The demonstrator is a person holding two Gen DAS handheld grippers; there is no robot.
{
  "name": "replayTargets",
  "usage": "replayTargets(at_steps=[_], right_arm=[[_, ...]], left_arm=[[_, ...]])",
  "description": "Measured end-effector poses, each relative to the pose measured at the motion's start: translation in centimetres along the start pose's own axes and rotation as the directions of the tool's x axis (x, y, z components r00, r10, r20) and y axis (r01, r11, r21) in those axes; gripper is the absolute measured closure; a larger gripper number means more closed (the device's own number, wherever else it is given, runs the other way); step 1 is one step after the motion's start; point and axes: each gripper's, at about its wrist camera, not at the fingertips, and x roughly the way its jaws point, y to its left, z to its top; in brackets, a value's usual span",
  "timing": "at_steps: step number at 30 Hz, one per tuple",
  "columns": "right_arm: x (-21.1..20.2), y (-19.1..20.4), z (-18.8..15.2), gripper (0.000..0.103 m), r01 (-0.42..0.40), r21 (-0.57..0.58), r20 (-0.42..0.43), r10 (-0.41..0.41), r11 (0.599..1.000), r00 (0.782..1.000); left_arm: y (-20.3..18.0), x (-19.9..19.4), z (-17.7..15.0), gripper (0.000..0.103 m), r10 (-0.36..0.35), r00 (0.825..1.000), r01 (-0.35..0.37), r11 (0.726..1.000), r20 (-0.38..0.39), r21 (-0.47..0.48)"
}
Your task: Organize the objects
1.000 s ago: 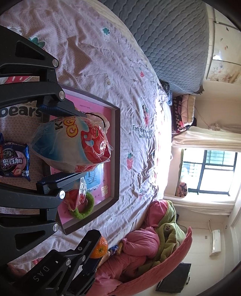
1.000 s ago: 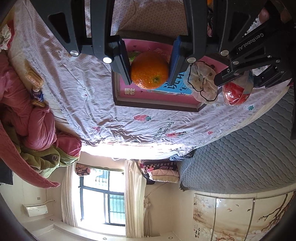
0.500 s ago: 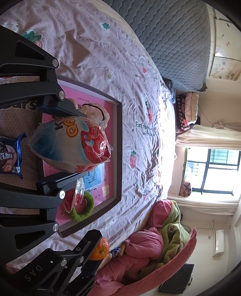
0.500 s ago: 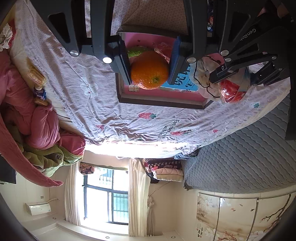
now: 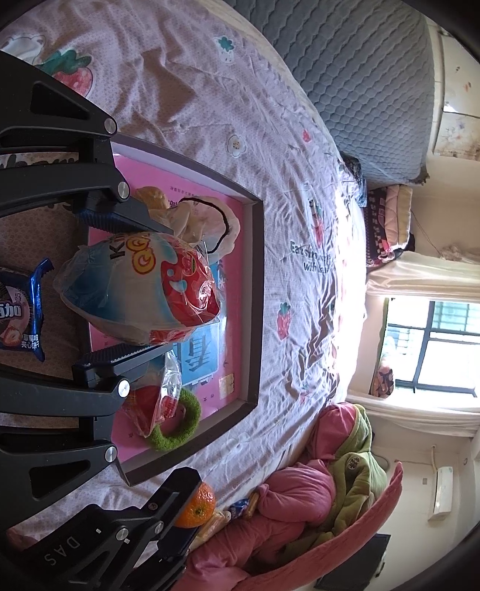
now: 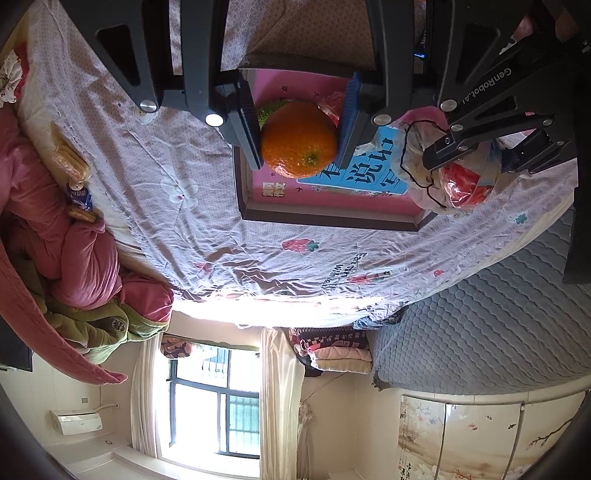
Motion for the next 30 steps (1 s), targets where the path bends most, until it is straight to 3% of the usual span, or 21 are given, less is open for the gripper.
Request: replayTargets(at_steps=[30], right_arm=[[2.9, -0.8, -2.3, 0.064, 0.012, -0.041, -0.151, -0.018, 0.999, 0.988]], left_arm=[[-0.5, 2.7, -1.1, 0.050, -0.030, 0.993, 0.034, 0.999, -0.110, 0.036]])
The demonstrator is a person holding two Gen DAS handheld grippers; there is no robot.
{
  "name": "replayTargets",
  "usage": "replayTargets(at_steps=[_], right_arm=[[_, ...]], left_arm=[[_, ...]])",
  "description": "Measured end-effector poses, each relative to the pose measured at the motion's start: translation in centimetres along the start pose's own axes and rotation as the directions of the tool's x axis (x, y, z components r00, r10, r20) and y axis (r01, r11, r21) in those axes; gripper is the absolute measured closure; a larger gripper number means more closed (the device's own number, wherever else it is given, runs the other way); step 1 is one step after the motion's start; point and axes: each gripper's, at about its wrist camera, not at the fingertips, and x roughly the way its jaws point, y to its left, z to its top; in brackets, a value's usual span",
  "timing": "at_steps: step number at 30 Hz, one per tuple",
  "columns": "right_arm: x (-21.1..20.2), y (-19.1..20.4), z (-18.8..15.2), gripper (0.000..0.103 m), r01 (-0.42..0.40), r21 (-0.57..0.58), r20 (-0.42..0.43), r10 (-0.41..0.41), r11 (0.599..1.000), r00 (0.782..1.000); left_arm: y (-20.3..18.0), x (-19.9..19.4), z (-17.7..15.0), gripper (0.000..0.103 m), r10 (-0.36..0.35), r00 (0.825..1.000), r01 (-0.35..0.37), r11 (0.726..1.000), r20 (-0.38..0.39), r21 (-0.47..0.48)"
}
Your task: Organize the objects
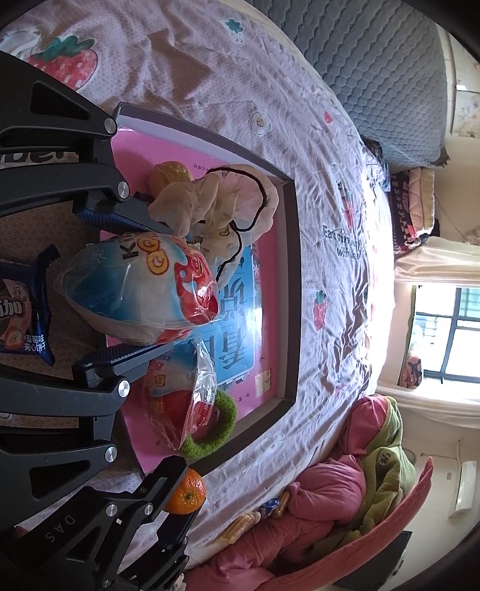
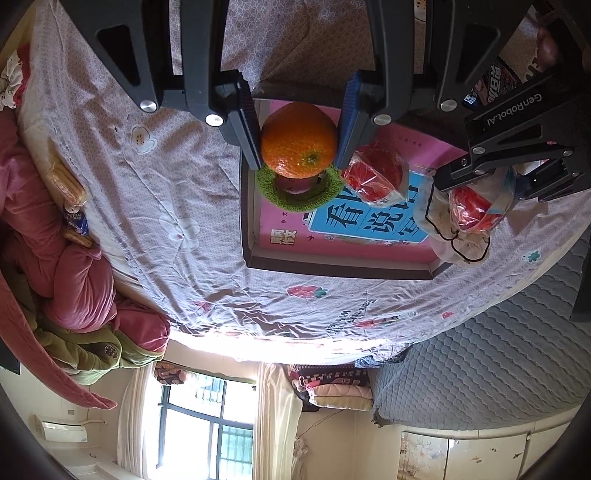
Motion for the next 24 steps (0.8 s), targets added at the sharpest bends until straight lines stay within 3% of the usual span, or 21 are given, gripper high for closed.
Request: replayTargets(at_steps=[24], right_arm=[[4.3, 1.0, -0.2, 0.064, 0.021, -0.003, -0.061, -0.021, 1.000, 0.998]], left_arm=[[-0.4, 3.0, 0.3, 0.050, -0.007, 1.000, 0.008, 1.000, -0.028, 0.017]])
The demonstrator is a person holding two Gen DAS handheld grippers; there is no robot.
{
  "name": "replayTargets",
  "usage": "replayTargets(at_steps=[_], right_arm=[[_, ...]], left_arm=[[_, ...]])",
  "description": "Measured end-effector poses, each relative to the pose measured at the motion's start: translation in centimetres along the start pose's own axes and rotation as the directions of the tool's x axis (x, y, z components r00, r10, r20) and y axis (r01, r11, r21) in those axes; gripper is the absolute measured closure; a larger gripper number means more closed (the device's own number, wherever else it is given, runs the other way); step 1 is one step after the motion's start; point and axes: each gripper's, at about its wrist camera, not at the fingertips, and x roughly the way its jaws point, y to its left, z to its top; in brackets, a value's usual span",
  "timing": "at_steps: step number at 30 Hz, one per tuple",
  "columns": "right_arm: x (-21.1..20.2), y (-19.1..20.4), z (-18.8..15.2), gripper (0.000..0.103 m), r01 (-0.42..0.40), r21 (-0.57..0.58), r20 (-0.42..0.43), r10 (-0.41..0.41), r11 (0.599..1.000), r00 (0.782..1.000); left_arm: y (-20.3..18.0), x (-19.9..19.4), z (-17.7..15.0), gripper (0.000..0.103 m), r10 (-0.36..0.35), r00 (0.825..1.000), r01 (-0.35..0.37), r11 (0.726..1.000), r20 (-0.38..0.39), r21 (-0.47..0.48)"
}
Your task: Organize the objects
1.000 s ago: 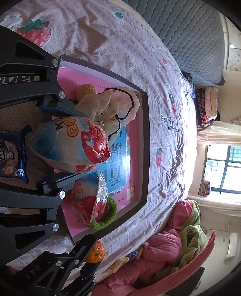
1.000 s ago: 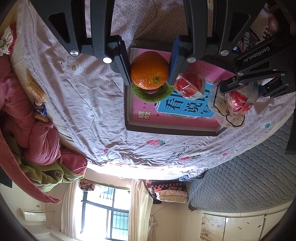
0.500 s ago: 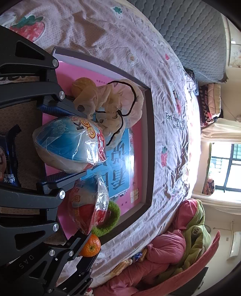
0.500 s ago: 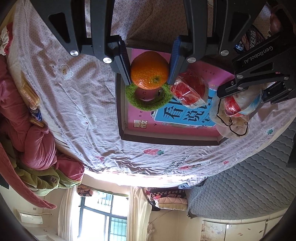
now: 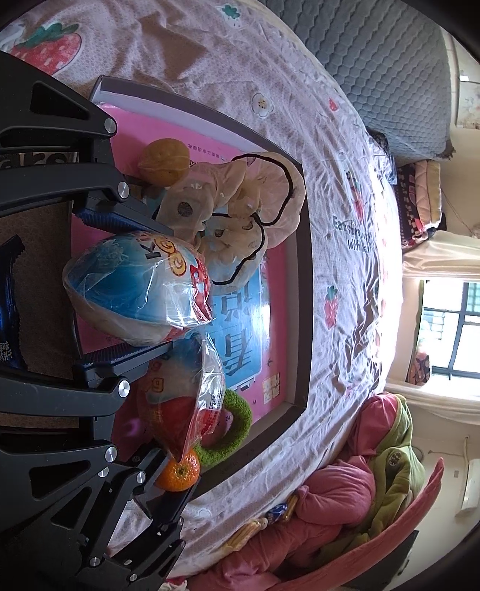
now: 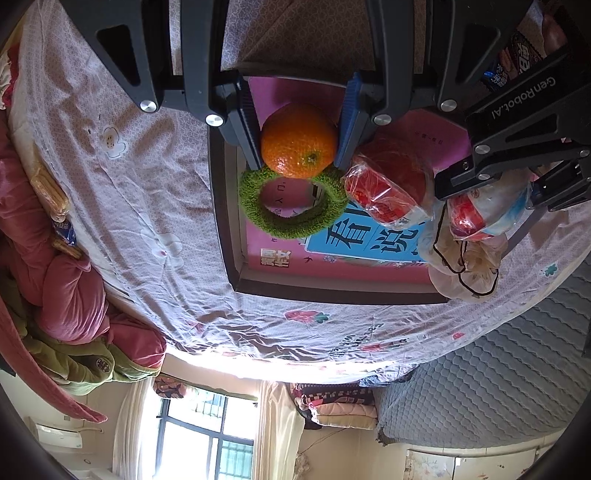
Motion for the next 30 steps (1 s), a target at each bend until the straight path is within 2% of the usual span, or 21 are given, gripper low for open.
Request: replayTargets(at_steps=[13, 19, 30], right_arm=[[0.42, -0.21, 0.02, 0.063, -0.012, 0.014, -0.006, 0.012, 1.000, 1.000], [0.34, -0.57, -0.10, 0.063, -0.017, 0.029, -0.010, 0.017, 0.999, 1.000], [0.05, -0.70, -0.28, 0.063, -0.006, 0.023, -0.009, 0.006, 1.000, 1.000]], left_arm=[[-0.51, 0.71, -0.22, 0.050, 0.012, 1.000, -0.011, 1.000, -0.026, 0.023], [-0.34, 0.77, -0.27, 0.050, -0.027, 0.998, 0.027, 1.000, -0.051, -0.008], [-0.44, 0.82, -0.34, 0.050, -0.030, 0.998, 0.030, 0.999, -0.060, -0.012]])
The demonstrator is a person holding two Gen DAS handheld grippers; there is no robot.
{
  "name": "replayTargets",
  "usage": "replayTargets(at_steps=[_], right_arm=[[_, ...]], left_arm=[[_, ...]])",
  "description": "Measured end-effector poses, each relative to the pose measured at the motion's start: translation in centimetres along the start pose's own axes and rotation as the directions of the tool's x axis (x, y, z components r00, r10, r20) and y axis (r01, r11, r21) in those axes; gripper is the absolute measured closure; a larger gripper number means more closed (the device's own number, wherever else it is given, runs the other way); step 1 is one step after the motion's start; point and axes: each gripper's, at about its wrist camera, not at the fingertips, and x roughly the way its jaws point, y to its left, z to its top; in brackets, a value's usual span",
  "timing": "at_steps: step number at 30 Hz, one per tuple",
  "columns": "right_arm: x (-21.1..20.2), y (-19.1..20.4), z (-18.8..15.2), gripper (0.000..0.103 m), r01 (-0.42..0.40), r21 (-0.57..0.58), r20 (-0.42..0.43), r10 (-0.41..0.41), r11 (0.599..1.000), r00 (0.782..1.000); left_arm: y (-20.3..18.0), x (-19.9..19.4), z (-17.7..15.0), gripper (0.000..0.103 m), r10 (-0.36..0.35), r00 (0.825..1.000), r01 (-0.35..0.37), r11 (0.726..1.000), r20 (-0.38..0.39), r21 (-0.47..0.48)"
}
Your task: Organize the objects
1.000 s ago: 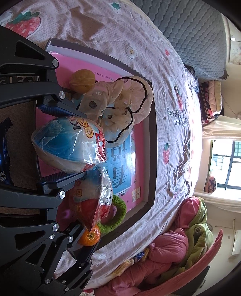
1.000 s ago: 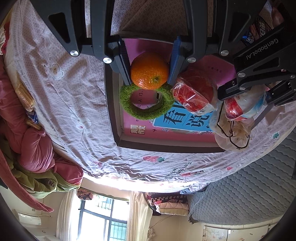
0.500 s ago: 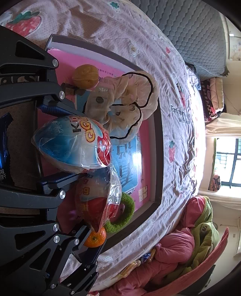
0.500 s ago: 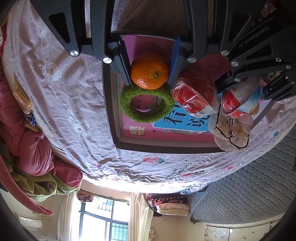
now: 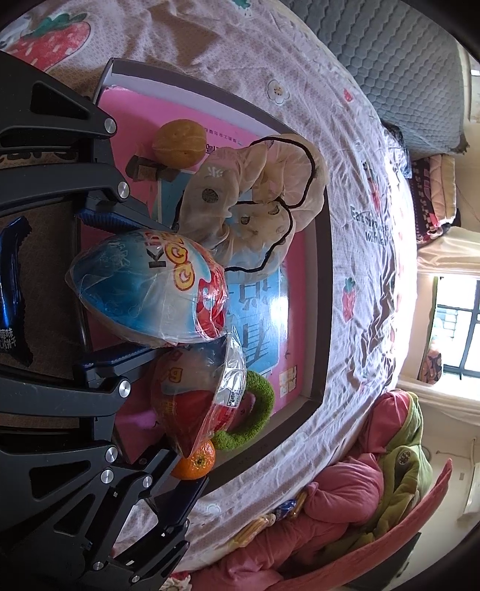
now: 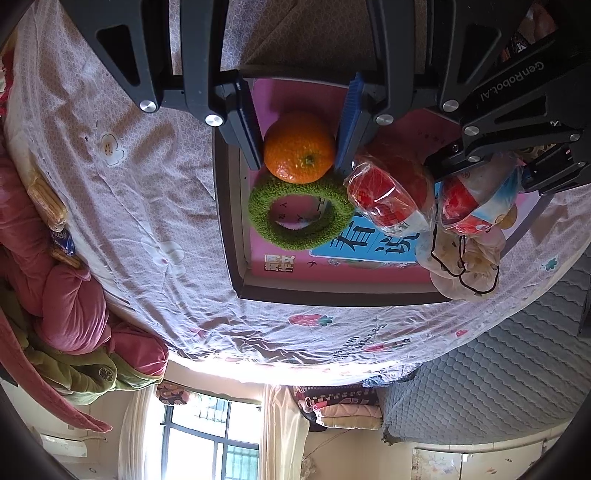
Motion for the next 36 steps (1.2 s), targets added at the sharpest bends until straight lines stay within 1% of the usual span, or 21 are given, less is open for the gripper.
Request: replayTargets(at_steps=[3, 7, 10, 16, 19, 30, 36], right_arm=[[-0.2, 0.0, -0.1, 0.059, 0.010, -0.006, 0.003, -0.010, 1.000, 1.000], [-0.5, 0.1, -0.1, 0.058, 0.015, -0.013, 0.008, -0.015, 1.000, 1.000], [-0.8, 0.1, -0.1, 0.055, 0.021, -0.018, 0.012, -0.021, 1.000, 1.000], [-1.2, -0.3, -0.2, 0.053, 0.018, -0.004, 0.018, -0.018, 1.000, 1.000], [-1.4, -0.3, -0.2, 0.053, 0.023, -0.008, 0.024, -0.023, 1.000, 0.999], [-1.9, -0.3, -0.1, 0.049, 0.020, -0.009, 0.036, -0.020, 1.000, 0.999], [-2.4, -0.3, -0.1, 0.048, 0.019, -0.011, 0.047, -0.019, 1.000, 0.999]], left_arm=[[0.0, -0.2, 0.0, 0.049, 0.000, 1.000, 0.000, 1.000, 0.000, 0.002], [0.0, -0.4, -0.1, 0.046, 0.001, 1.000, -0.001, 1.000, -0.002, 0.004], [0.1, -0.6, -0.1, 0.043, -0.003, 1.000, 0.003, 1.000, -0.004, -0.002], [0.3, -1.1, -0.3, 0.038, -0.006, 1.000, 0.006, 1.000, -0.003, -0.006], [0.5, -1.3, -0.4, 0.037, -0.027, 1.000, 0.027, 0.999, -0.008, -0.020], [0.8, -2.4, -0.7, 0.035, -0.049, 0.999, 0.048, 0.999, -0.005, -0.017], [0.9, -3.5, -1.1, 0.033, -0.048, 0.999, 0.049, 0.999, 0.020, -0.014]])
